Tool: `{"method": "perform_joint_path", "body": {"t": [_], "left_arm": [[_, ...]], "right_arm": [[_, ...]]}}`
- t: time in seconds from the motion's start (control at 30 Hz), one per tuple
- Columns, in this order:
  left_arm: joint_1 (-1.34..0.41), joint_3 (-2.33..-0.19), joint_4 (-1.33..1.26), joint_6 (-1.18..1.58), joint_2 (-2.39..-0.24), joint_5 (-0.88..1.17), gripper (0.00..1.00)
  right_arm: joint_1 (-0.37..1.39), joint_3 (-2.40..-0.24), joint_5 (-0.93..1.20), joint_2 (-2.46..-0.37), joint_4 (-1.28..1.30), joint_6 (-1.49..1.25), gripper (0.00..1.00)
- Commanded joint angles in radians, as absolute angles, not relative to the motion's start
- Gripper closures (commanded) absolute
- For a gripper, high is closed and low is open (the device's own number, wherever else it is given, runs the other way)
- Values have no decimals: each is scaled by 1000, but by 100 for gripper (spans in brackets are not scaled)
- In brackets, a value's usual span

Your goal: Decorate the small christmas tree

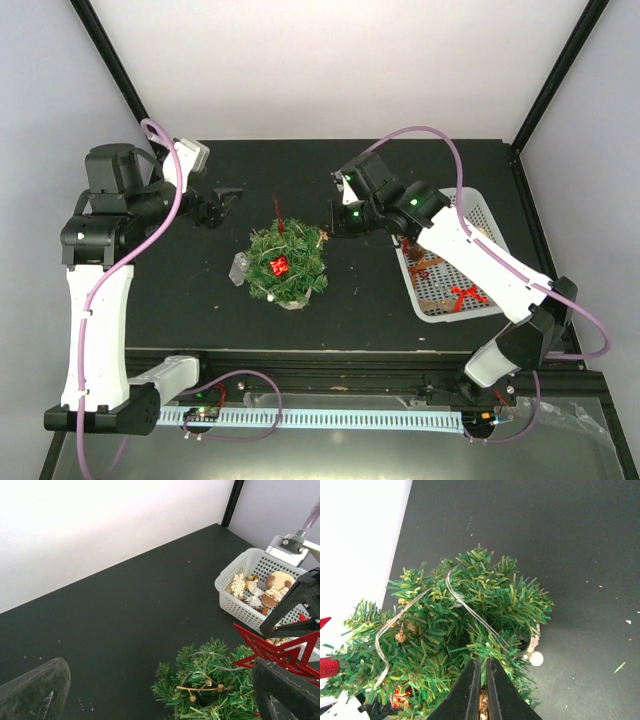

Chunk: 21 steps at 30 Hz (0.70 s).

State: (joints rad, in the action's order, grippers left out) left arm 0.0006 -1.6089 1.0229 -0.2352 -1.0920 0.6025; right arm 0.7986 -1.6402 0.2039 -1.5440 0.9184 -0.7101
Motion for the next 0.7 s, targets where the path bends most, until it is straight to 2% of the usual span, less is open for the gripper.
{"method": "perform_joint_path", "body": {"t": [0.0, 0.67], "left_arm": [[10, -1605, 1019, -214, -1075, 589, 1], [11, -1581, 1017, -210, -1062, 592, 1]], "right_arm": [[817, -1680, 195, -1568, 892, -689, 93], [889, -1698, 199, -1627, 893, -701, 93]]}}
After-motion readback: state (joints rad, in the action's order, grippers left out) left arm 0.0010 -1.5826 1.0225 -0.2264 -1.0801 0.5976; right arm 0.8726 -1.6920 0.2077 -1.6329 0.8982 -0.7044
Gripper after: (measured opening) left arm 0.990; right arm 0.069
